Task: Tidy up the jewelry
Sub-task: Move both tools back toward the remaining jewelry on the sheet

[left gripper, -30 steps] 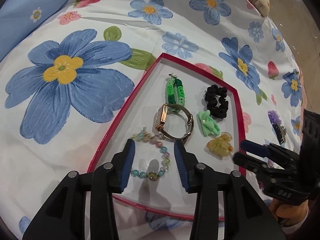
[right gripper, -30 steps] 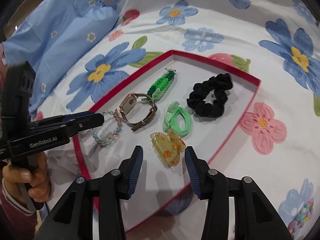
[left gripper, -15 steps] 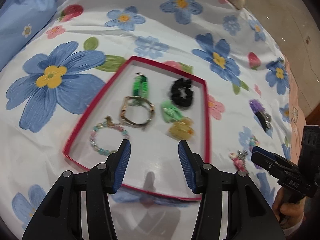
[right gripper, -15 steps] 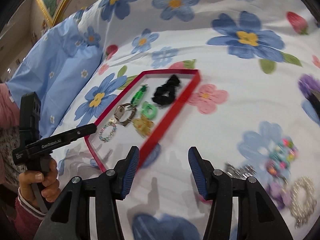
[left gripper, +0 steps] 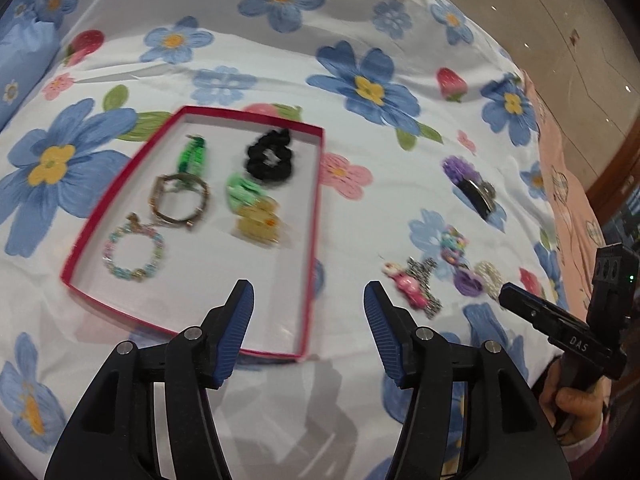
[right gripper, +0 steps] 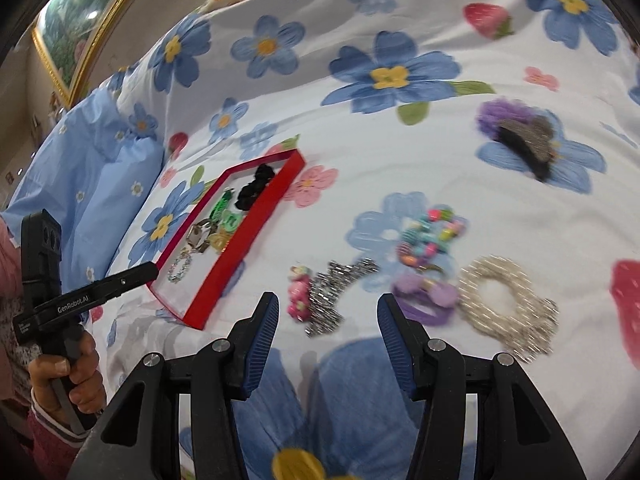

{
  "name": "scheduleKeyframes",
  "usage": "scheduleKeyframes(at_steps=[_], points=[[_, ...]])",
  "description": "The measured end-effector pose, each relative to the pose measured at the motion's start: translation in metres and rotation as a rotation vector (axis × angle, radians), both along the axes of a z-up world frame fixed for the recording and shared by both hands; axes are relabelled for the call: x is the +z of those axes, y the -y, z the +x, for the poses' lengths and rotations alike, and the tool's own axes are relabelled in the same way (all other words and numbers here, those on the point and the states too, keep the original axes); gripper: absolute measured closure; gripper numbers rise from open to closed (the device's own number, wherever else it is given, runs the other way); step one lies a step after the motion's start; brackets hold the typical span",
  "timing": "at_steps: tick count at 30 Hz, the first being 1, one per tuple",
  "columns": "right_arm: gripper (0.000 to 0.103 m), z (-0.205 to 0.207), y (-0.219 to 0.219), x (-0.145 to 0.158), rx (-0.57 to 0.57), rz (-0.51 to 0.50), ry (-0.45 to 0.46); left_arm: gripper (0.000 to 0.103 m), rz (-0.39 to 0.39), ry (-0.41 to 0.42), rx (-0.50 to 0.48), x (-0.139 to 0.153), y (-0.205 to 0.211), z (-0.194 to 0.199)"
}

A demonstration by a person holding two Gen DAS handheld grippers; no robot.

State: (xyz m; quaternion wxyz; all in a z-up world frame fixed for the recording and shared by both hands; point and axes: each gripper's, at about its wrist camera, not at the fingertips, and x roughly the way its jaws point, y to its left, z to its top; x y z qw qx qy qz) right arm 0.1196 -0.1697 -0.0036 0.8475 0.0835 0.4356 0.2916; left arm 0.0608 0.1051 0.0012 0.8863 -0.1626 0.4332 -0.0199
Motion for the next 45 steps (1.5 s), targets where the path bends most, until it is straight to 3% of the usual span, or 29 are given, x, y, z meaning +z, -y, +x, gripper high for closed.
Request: scheduleKeyframes(at_steps=[14,27,42,45], points=[[0.049,-0.023,0.052,-0.01,-0.079,-0.026,-0.005,0.042,0.0,-0.054,-0.093,-0.014,0.053,0.003],[0.05,-0.013,0.078,-0.009,-0.14,-0.04,0.013,0.041,0.005,-0.094,-0.163,-0.024,0.086,0.022],[0.061,0.024,0.026,-0.017,0.049,-0.164,0.062,0.041,0.02,-0.131,-0.201,-0.041,0.102,0.068],[0.064,0.036,0.019,-0.025,0.088,-0.205,0.054,0.052,0.035,-0.161,-0.211,-0.054,0.106,0.077]])
